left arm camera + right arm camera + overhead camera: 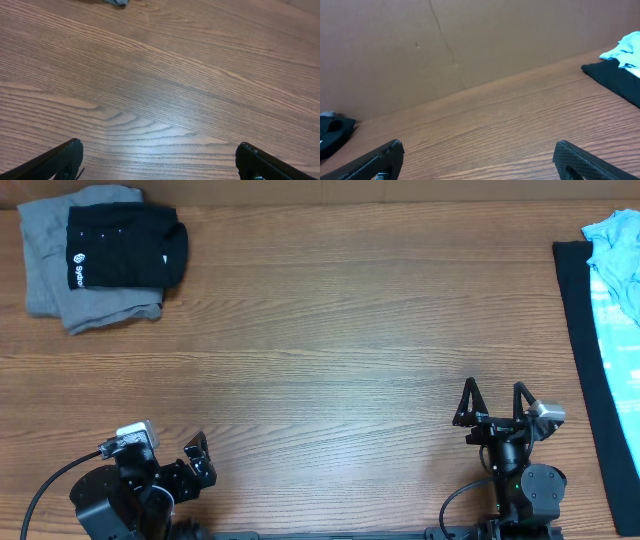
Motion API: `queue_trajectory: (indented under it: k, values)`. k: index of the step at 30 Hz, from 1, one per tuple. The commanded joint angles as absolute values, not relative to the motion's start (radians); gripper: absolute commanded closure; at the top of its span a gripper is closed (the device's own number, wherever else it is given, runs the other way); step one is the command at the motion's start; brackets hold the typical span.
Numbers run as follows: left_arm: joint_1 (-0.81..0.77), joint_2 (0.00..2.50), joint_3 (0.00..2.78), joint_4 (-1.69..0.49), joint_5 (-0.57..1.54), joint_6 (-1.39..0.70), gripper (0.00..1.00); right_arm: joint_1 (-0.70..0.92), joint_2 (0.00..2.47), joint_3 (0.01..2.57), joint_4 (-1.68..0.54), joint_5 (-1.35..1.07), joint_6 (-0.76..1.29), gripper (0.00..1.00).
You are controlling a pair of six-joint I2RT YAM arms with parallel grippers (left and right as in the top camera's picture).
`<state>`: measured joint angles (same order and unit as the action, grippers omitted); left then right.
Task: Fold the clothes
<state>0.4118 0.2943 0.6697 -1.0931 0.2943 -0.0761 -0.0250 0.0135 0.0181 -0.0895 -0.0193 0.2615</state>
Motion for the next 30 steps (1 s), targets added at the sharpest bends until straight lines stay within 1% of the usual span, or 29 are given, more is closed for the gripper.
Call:
queue_trajectory:
  k: [1,23,27,30]
  values:
    - [0.405,0.287,0.67,-1.093,0.284,-0.083,0.0,-0.029,0.003,0.008,-0.084,-0.021,0.255,0.0]
    - [0.405,0.287,0.67,-1.096,0.284,-0.083,0.0,-0.029,0.003,0.008,-0.084,-0.021,0.255,0.0]
    - [0.369,0.285,0.67,-1.097,0.316,-0.091,0.0,-0.029,0.003,0.008,-0.083,-0.02,0.255,0.0]
    - [0.271,0.285,0.645,-1.003,0.357,-0.122,0.0,-0.029,0.003,0.008,-0.084,-0.02,0.255,0.0]
